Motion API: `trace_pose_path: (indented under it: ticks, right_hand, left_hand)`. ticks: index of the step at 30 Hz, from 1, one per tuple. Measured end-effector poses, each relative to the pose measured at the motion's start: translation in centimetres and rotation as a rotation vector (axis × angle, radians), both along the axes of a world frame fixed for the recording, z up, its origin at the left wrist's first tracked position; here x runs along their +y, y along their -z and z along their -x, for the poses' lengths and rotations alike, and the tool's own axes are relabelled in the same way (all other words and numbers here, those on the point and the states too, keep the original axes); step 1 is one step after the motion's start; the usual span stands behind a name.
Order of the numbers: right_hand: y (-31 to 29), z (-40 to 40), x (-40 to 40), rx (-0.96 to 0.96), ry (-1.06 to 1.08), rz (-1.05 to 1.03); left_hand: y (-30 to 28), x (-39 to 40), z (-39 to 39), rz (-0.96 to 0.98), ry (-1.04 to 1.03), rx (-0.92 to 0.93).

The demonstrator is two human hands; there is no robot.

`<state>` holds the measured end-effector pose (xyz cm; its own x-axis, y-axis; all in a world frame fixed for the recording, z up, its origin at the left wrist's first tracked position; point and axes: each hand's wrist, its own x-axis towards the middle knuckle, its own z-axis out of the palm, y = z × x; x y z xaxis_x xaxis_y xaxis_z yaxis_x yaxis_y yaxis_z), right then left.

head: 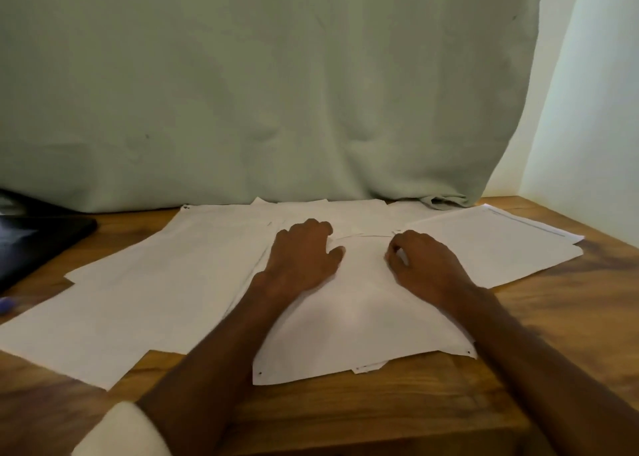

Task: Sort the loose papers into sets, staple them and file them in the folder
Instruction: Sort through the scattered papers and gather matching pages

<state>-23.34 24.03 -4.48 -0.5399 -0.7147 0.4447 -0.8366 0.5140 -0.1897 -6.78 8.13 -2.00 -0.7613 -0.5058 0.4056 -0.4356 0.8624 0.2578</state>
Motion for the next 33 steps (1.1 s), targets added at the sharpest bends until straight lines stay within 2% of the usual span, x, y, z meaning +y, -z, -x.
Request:
trace_pose_path:
  ticks: [4, 7, 9, 12, 15, 18, 22, 26, 29, 31, 33]
  right_hand:
    - [-0.7, -0.7, -0.3, 0.032, 0.025, -0.013]
    - [-1.4, -2.4, -1.4, 0.058, -0.015, 0.009]
    - [-2.0, -3.8, -3.0, 0.037, -0.121, 0.017]
    - [-3.2, -6.1, -7.1, -0.055, -0.300, -0.013]
    - [-4.5, -7.9, -11.7, -0.132, -0.374, -0.002]
    - [-4.0, -8.8, -15.0, -0.189, -0.358, 0.048]
    - [-1.4, -8.6, -16.2, -0.094, -0.302, 0.045]
    - [-1.1, -8.9, -16.3, -0.180, -0.298, 0.163]
    - [-1.6, -9.1, -16.3, -0.349, -0.345, 0.297]
    - [-2.5, -8.9, -16.3, -0.582, -0.357, 0.498]
    - [-3.9, -8.4, -15.9, -0.894, -0.375, 0.681]
  left_hand:
    - [-0.8, -3.8, -4.3, 0.041, -0.145, 0.022]
    - [-0.4, -7.0, -7.2, 0.049, -0.321, -0.191]
    - [0.6, -8.2, -8.4, 0.007, -0.389, -0.253]
    - [1.7, -9.0, -8.8, -0.100, -0.405, -0.164]
    - [2.0, -9.4, -8.5, -0.083, -0.406, -0.202]
    - [2.0, -9.6, -8.6, -0.053, -0.413, -0.149]
    - [1.2, -9.6, -8.8, -0.023, -0.403, -0.075]
    - [0.3, -8.7, -9.0, -0.030, -0.381, -0.054]
    - [-1.5, -8.3, -10.1, -0.074, -0.351, 0.133]
    - [-3.9, -8.2, -11.2, -0.138, -0.295, 0.349]
    - [-7.3, -8.4, -12.1, -0.335, -0.211, 0.582]
